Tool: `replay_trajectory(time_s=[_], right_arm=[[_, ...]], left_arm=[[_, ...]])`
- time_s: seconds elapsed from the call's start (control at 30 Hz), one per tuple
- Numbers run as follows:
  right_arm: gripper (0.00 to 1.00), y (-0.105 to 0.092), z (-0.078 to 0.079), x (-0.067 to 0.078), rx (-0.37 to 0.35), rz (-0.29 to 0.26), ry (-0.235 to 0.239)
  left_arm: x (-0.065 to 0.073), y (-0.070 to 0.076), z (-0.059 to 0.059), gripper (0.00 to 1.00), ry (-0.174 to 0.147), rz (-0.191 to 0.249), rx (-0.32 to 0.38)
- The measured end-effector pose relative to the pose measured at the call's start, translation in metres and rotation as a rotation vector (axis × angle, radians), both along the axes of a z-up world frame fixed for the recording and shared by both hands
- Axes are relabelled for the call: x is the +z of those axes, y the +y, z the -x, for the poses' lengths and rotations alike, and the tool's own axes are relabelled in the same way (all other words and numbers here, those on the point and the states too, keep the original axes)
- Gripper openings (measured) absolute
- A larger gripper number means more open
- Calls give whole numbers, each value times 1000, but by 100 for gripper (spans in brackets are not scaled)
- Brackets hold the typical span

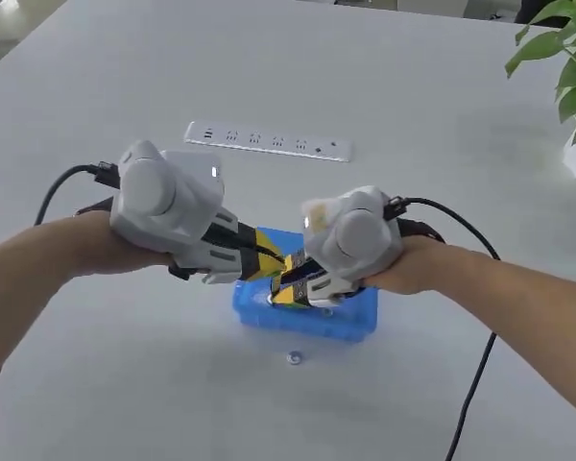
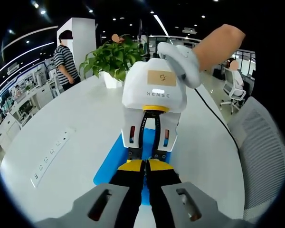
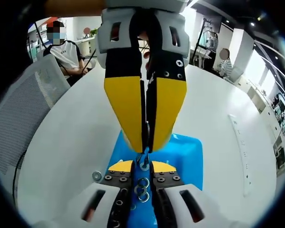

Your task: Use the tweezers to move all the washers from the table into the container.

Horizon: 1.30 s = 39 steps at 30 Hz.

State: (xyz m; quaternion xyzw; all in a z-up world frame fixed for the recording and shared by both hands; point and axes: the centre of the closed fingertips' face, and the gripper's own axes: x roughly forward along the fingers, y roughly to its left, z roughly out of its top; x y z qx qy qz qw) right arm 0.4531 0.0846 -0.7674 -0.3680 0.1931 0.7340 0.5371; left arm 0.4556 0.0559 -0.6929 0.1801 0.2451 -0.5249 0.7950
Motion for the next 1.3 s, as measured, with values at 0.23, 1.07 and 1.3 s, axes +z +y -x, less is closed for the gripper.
replay_trajectory(time_s=[0.23, 1.07, 1.3], right_arm=[[21, -9, -6, 6, -40, -15, 4], [34, -68, -16, 48, -271, -122, 33], [36, -84, -11, 55, -312, -135, 21]], left_arm=[[0, -1, 0, 5, -3, -3, 1], [7, -3, 0, 5, -6, -3, -2], [13, -5, 0, 5, -16, -3, -6]])
